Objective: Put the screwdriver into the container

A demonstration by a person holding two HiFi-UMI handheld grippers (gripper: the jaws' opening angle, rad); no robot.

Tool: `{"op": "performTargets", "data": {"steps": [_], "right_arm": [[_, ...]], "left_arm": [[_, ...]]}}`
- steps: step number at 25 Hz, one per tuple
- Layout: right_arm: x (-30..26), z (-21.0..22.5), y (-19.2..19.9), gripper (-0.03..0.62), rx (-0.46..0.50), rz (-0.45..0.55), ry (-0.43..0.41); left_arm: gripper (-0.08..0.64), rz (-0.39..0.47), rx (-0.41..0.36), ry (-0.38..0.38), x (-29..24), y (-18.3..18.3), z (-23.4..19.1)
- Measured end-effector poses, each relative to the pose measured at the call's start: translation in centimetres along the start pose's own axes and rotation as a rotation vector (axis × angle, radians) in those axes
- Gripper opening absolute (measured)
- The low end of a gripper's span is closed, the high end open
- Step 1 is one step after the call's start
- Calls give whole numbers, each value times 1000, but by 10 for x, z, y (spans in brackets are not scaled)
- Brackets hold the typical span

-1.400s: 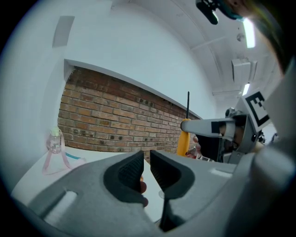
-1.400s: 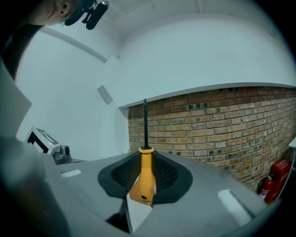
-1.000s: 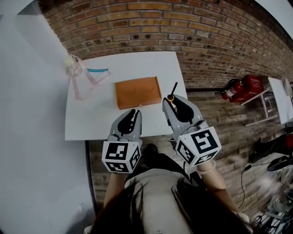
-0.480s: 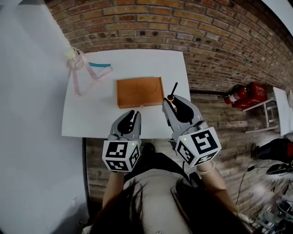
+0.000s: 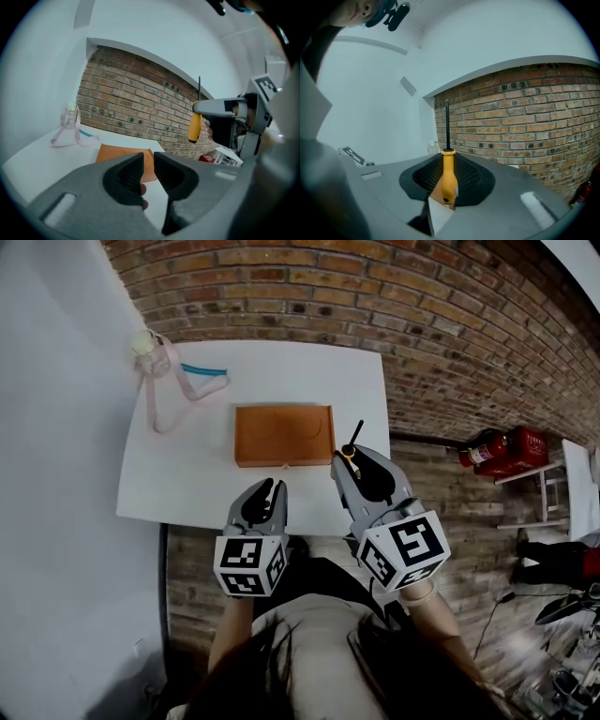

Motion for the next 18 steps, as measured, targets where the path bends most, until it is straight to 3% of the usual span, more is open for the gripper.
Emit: {"op": "performTargets", "data": {"steps": [18], "right_arm": [[-19,15,25,74,-22,-65,-2]], "left_arm": [[78,-47,67,-63,-32,38,-27]]}}
Point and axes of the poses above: the fingertips, and each gripper's own axes: x backward along the fingers, z to its right, y out of its underside, the point moved 5 cm from there along x, backward along the fingers, and after that the axes turned 9 degrees about y, right-handed, at the moved point
